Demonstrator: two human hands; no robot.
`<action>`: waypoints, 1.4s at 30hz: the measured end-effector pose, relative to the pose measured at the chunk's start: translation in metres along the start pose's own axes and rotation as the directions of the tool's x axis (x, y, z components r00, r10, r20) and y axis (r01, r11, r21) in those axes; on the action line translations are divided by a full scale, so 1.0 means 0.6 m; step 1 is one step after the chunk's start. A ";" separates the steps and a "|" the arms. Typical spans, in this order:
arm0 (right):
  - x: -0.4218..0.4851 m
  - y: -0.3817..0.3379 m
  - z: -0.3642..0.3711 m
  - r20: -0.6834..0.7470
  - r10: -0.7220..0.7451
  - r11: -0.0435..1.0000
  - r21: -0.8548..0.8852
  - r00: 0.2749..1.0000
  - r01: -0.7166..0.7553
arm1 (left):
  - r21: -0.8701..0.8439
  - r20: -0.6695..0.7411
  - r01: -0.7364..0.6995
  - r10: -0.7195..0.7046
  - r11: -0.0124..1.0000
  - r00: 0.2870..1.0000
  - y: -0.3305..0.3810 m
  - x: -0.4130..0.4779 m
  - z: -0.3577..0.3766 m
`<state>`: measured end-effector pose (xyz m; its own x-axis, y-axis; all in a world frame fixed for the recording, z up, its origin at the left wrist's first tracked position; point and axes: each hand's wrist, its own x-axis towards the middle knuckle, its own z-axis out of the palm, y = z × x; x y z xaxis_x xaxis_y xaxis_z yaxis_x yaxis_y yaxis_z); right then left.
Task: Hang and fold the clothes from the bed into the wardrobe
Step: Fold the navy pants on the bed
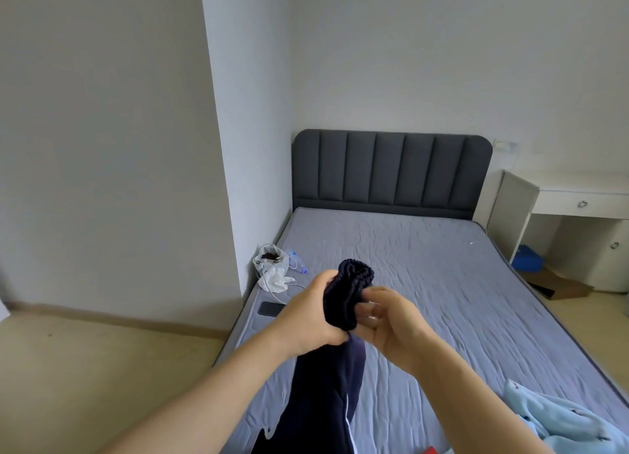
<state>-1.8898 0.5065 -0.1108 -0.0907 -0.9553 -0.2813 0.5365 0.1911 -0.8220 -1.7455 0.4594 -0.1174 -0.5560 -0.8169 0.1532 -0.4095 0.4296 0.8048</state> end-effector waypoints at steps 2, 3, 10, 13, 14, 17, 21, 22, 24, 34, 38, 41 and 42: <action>0.006 -0.003 -0.001 0.008 -0.085 0.991 -0.101 0.996 0.086 | -0.009 -0.043 -0.016 0.016 1.000 0.999 -0.006 0.007 -0.016; 0.011 -0.007 -0.003 -0.004 -0.172 0.952 -0.258 0.985 0.165 | -0.029 -0.050 -0.018 0.017 0.999 0.999 -0.008 0.011 -0.025; 0.028 -0.061 0.001 0.406 -0.435 0.190 -0.831 0.804 0.523 | -0.209 0.008 -0.122 0.127 0.970 0.992 0.020 0.021 -0.099; 0.033 -0.088 0.018 0.398 -0.312 0.201 -0.860 0.863 0.469 | -0.267 -0.059 -0.185 0.176 0.946 0.983 0.040 0.027 -0.130; 0.034 -0.095 0.025 0.388 -0.333 0.182 -0.868 0.859 0.462 | -0.247 -0.066 -0.198 0.187 0.949 0.980 0.044 0.030 -0.136; 0.041 -0.113 0.046 0.364 -0.513 0.112 -0.869 0.777 0.481 | -0.108 -0.076 -0.239 0.231 0.965 0.970 0.044 0.038 -0.149; 0.045 -0.123 0.066 0.307 -0.610 0.266 -0.789 0.730 0.554 | 0.096 -0.129 -0.252 0.263 0.963 0.956 0.021 0.042 -0.142; 0.044 -0.125 0.070 0.307 -0.608 0.290 -0.773 0.732 0.565 | 0.102 -0.165 -0.226 0.241 0.969 0.956 0.016 0.043 -0.135; 0.042 -0.128 0.075 0.321 -0.604 0.306 -0.751 0.729 0.585 | -0.007 -0.257 -0.180 0.172 0.984 0.951 0.008 0.046 -0.125; 0.034 -0.134 0.060 0.368 -0.461 0.673 -0.447 0.807 0.589 | -0.495 -0.256 -0.188 0.065 0.848 0.965 0.026 0.063 -0.141; 0.037 -0.153 0.052 0.353 -0.329 0.797 -0.394 0.876 0.458 | -0.635 -0.298 -0.232 0.044 0.737 0.954 0.040 0.069 -0.160; 0.041 -0.163 0.064 0.303 -0.381 0.824 -0.318 0.874 0.469 | -0.571 -0.298 -0.230 0.063 0.788 0.952 0.050 0.074 -0.167; 0.041 -0.166 0.070 0.292 -0.400 0.826 -0.297 0.869 0.479 | -0.524 -0.280 -0.216 0.073 0.824 0.957 0.053 0.075 -0.167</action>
<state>-1.9101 0.4548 -0.0153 -0.0483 -0.9723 0.2285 0.1504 -0.2332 -0.9607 -1.7112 0.3978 -0.0274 -0.3592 -0.8585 0.3661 0.1624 0.3288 0.9303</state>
